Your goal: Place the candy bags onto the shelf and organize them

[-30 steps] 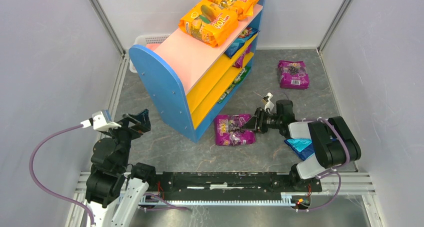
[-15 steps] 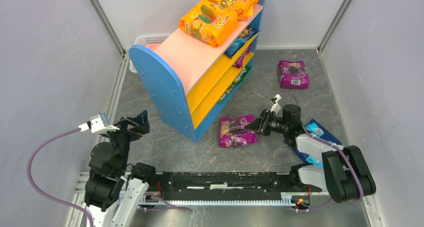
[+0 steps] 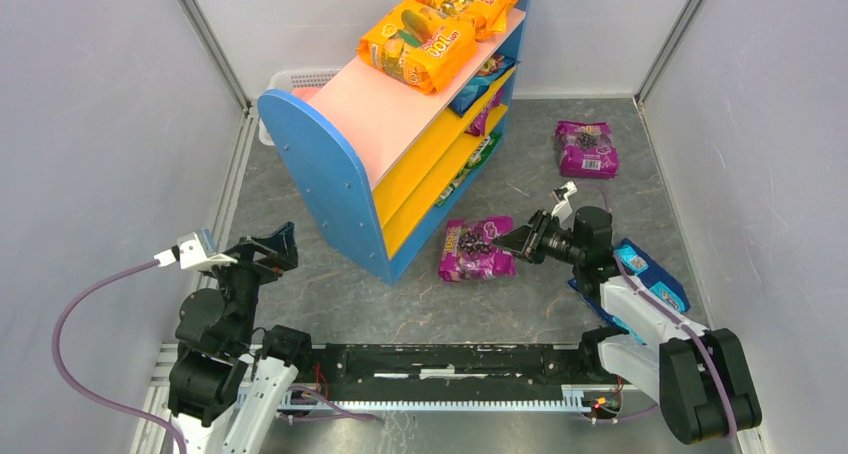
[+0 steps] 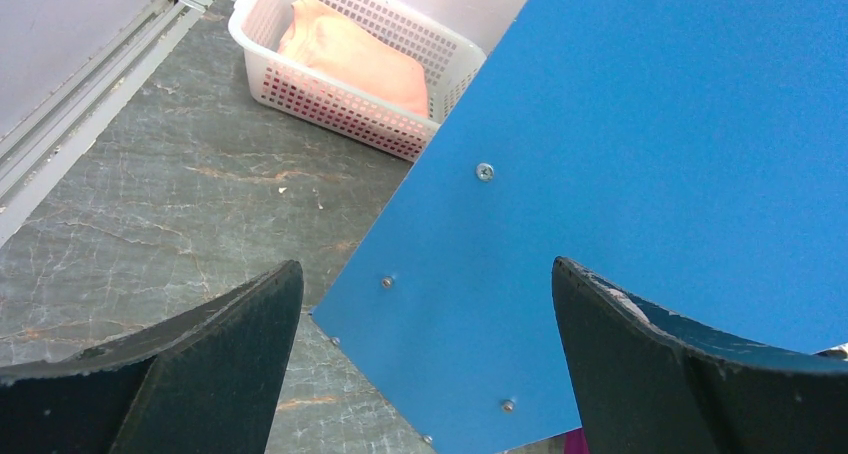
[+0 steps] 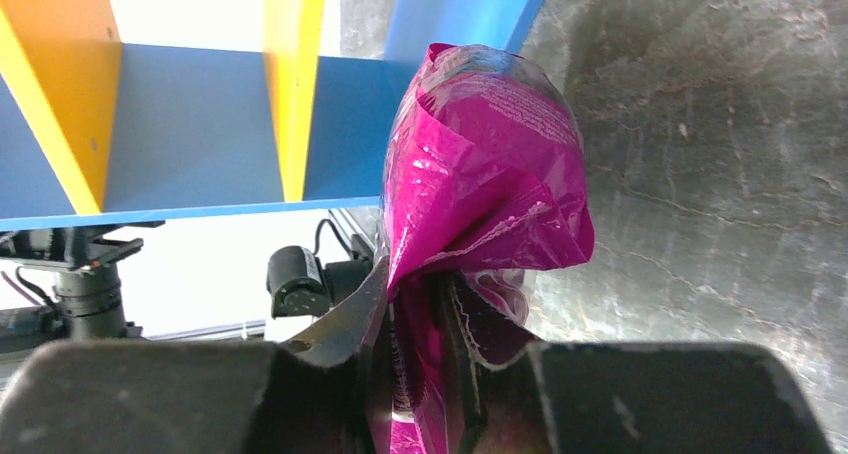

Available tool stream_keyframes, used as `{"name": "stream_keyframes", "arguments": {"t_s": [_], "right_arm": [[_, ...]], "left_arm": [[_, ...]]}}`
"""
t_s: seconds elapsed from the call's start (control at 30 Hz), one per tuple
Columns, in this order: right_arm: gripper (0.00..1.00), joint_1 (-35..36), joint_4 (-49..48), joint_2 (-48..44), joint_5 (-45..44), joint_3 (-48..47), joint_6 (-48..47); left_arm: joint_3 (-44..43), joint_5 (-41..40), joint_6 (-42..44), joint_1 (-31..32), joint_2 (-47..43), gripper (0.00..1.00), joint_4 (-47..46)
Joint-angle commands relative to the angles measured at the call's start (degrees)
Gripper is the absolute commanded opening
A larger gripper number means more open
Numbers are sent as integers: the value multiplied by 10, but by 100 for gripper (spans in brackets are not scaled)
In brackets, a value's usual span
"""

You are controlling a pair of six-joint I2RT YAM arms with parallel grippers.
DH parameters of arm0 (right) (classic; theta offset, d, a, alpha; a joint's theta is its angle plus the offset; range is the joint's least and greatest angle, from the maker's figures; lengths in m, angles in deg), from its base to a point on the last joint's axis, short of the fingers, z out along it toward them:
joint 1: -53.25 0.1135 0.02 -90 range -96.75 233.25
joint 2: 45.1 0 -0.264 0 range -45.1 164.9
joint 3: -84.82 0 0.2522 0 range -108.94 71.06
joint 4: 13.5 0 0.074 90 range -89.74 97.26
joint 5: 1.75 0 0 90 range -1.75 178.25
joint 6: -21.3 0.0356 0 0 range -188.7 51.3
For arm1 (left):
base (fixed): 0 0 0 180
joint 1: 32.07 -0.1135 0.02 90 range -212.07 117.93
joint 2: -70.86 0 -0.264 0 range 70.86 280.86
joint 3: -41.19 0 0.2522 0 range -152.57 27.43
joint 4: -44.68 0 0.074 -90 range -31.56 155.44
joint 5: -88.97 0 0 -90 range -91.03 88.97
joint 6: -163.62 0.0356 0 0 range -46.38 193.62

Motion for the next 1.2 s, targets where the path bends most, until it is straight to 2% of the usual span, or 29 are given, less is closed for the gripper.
{"name": "stream_keyframes", "arguments": {"t_s": [0.0, 0.27, 0.63, 0.87, 1.17], "right_arm": [[8, 2, -81, -29, 0, -67, 79], [8, 3, -129, 3, -24, -173, 147], [8, 50, -343, 173, -91, -240, 265], [8, 74, -419, 276, -132, -268, 272], [8, 105, -398, 376, -258, -330, 220]], "left_arm": [[0, -2, 22, 1, -6, 100, -19], [0, -2, 21, 1, -5, 100, -19], [1, -3, 22, 1, -1, 100, -19], [1, -3, 22, 1, 5, 100, -19], [1, -5, 23, 1, 15, 100, -20]]}}
